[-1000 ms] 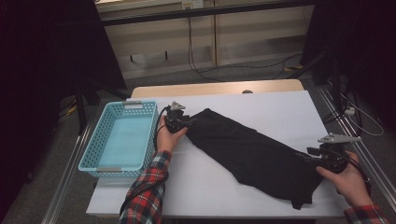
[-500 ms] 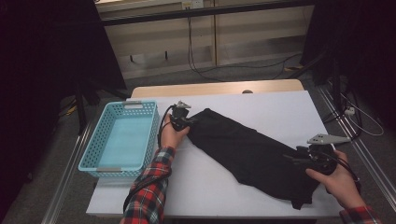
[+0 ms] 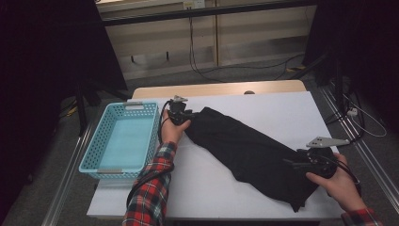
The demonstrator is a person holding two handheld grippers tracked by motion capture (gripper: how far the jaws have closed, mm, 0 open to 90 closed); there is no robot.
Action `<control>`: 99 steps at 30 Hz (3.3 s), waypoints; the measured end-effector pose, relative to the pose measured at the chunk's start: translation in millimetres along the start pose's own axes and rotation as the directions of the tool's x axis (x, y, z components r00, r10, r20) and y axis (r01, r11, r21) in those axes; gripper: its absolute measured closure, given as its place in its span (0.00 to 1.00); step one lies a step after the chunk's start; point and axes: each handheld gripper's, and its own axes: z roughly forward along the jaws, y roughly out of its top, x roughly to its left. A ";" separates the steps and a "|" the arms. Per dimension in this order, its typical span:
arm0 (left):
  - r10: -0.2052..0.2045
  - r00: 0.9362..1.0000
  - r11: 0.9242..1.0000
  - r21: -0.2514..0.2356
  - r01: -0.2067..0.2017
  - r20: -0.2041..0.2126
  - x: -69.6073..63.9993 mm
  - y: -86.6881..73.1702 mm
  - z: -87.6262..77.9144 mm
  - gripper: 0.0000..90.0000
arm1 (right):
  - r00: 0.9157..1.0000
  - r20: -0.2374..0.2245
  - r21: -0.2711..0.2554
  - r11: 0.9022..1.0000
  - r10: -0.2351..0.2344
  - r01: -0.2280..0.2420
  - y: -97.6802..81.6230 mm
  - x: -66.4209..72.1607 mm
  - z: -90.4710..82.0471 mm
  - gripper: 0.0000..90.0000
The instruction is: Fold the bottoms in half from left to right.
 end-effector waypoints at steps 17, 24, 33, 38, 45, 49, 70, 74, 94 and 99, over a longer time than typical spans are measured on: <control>0.024 0.999 0.997 0.077 -0.026 0.025 -6.9 0.8 17.0 1.00 | 0.999 0.033 0.019 1.000 0.020 -0.020 -4.7 -7.9 -1.0 0.54; 0.008 1.000 0.999 0.052 -0.008 0.005 -2.1 6.6 12.6 1.00 | 0.997 0.071 0.048 0.999 0.022 -0.025 -14.4 -19.6 3.1 0.77; -0.011 1.000 1.000 0.024 0.011 -0.019 3.5 9.0 8.1 1.00 | 0.994 0.107 0.072 0.997 0.007 -0.015 -15.0 -26.4 5.0 1.00; -0.026 0.998 1.000 0.010 0.027 -0.053 9.4 7.9 4.4 1.00 | 0.991 0.135 0.100 0.995 0.004 -0.018 -15.9 -33.9 -1.5 1.00; -0.034 0.999 0.999 0.026 0.035 -0.037 9.2 3.3 6.6 1.00 | 0.993 0.119 0.055 0.998 0.023 -0.029 -15.0 -35.2 -8.9 0.98; -0.032 0.999 0.999 0.031 0.034 -0.039 7.8 2.8 7.5 1.00 | 0.996 0.086 -0.008 1.000 0.018 -0.018 -3.4 -28.9 -2.8 0.83; -0.038 0.998 0.999 0.007 0.039 -0.054 6.4 3.7 1.1 1.00 | 0.990 0.132 -0.005 0.999 -0.046 0.047 20.7 -24.1 24.6 1.00; -0.046 0.997 0.999 0.008 0.046 -0.063 9.6 1.5 0.7 1.00 | 0.991 0.128 0.001 0.999 -0.041 0.041 16.1 -24.5 23.2 1.00; -0.081 0.993 0.995 0.055 0.086 -0.083 8.7 -3.8 -7.3 0.32 | 0.997 0.080 -0.005 1.000 0.016 -0.016 7.3 -11.8 20.8 0.61; -0.069 0.995 0.995 0.062 0.074 -0.076 4.4 -6.5 -11.1 0.30 | 1.000 0.007 -0.018 1.000 -0.009 0.009 5.4 5.1 13.2 0.68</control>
